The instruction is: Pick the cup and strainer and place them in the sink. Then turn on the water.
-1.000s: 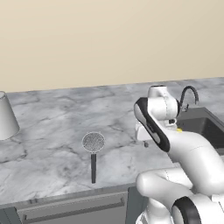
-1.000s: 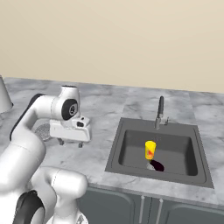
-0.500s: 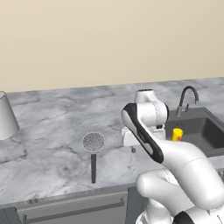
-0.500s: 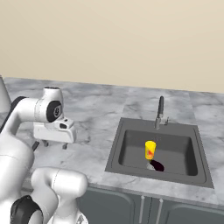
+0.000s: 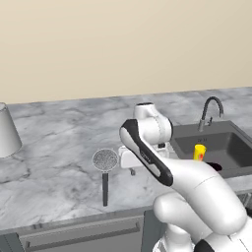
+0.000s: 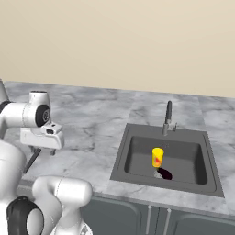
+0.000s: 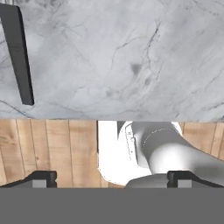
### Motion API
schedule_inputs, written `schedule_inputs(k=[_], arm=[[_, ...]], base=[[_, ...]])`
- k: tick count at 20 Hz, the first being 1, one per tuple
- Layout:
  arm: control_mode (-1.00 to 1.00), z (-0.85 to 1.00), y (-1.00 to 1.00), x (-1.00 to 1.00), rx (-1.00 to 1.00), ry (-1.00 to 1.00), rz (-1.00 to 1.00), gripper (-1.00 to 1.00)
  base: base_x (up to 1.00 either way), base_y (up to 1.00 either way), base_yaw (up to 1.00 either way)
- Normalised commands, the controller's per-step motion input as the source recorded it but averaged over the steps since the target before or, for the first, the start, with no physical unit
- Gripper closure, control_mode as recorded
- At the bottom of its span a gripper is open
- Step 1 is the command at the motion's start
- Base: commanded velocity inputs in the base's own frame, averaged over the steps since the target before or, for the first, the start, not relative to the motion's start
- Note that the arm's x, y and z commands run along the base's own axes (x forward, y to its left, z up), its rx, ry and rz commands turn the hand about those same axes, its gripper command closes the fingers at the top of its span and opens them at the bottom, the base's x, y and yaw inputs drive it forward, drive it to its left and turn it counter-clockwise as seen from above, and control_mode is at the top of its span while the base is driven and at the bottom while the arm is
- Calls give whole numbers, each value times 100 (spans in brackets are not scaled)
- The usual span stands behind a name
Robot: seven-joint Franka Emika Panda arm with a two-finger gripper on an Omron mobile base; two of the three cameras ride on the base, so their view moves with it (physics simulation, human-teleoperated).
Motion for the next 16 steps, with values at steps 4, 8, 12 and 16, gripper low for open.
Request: schedule_inputs(k=[4,8,12,16], arm=[[-100,0,54,0,0,0,0,-100],[-100,0,45,0,0,0,0,-100],[-100,0,40,0,0,0,0,-100],[-100,0,37,0,0,0,0,-100]], base=[[0,0,0],[0,0,0],[0,0,0],[0,0,0]])
